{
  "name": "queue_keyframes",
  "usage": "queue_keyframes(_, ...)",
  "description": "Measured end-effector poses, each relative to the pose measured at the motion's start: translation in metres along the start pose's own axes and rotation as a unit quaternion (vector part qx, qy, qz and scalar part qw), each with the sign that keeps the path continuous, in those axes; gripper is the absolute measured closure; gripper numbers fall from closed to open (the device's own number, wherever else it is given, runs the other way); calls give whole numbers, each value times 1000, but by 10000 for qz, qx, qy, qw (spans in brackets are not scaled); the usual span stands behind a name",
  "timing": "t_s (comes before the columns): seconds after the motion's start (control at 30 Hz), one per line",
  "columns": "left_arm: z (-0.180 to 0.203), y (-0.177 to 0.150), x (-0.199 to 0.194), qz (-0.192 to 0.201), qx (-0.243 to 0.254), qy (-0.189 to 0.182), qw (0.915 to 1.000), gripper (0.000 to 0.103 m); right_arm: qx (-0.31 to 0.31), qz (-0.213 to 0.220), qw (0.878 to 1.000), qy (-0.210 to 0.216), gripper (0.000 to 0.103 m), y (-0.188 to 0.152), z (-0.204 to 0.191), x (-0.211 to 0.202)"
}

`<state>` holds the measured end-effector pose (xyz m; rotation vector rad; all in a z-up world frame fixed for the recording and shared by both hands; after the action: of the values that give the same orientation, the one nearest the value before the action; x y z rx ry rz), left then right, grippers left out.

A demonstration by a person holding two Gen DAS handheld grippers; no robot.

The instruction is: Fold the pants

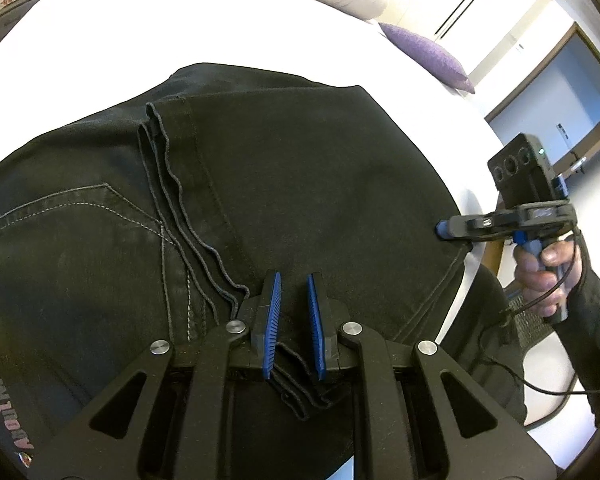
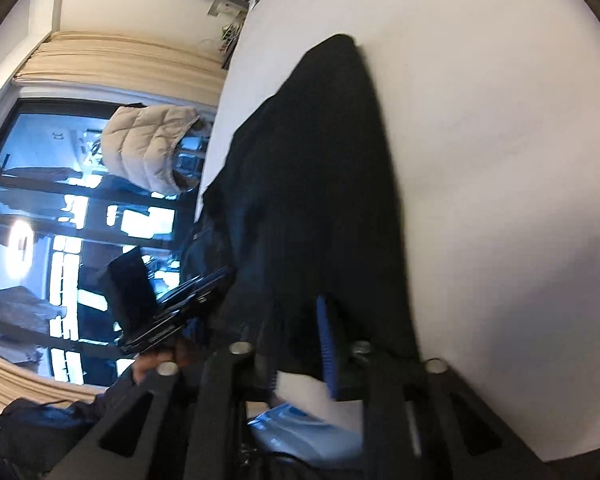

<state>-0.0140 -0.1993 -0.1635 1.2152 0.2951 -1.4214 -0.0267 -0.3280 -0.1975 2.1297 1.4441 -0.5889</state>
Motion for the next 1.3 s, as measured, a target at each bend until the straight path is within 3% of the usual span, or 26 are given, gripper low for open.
queue_keyframes(0.1,7,-5,-22,123,-38,159,9998,89,-43,197,9995,-249,101,-4,-9,-8)
queue_keyframes(0.17,11,-12,-52,399,-55,185,9990,89,-250,571,9979,-153,62,-8,-37,-18)
queue_keyframes(0.2,10,-17,-68,558,-126,170,9982,89,-224,717,9972,-16,32,-8,-44,-21)
queue_keyframes(0.23,4,-26,-89,779,-317,134,9964,89,-210,954,9950,198,20,-10,-58,-22)
queue_keyframes(0.27,-1,-32,-103,907,-482,90,9947,86,-269,1057,9934,343,19,-10,-69,-21)
queue_keyframes(0.33,-19,-52,-139,1283,-958,1,9871,62,-455,1065,9903,770,19,-10,-98,-4)
queue_keyframes(0.37,-32,-67,-161,1560,-1243,71,9799,24,-473,1010,9894,934,20,-10,-108,6)
queue_keyframes(0.4,-40,-77,-175,1763,-1433,142,9738,5,-464,960,9889,1032,20,-10,-113,12)
queue_keyframes(0.47,-64,-108,-207,2240,-2030,192,9530,5,-451,793,9873,1299,21,-6,-132,39)
queue_keyframes(0.53,-87,-136,-224,2382,-2664,163,9338,5,-438,683,9866,1414,23,-2,-141,56)
queue_keyframes(0.63,-125,-174,-237,2565,-3689,-107,8933,5,-445,458,9858,1552,29,3,-163,90)
queue_keyframes(0.7,-136,-188,-232,2561,-4043,-342,8774,5,-543,350,9849,1605,33,3,-179,103)
queue_keyframes(0.87,-148,-199,-210,2417,-4524,-1009,8525,5,-663,294,9844,1605,35,4,-194,111)
queue_keyframes(0.97,-156,-204,-194,2468,-4655,-1143,8422,5,-583,316,9847,1613,37,4,-191,110)
queue_keyframes(1.07,-164,-205,-181,2578,-4876,-1429,8218,6,-519,314,9855,1587,39,2,-183,106)
queue_keyframes(1.3,-180,-206,-166,2723,-5121,-1617,7984,7,-464,336,9850,1627,41,2,-179,105)
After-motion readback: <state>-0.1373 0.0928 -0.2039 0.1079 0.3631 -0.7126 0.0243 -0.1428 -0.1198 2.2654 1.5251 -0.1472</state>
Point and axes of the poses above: each gripper's, at about its wrist camera, not at the fingertips, and x roughly the way its jaws point, z to its right, y to its top, the point moved 4 cm from there along x, roughly the way its jaws point, and after that the axes turned 2 degrees about -y, right-handed, at the moved point
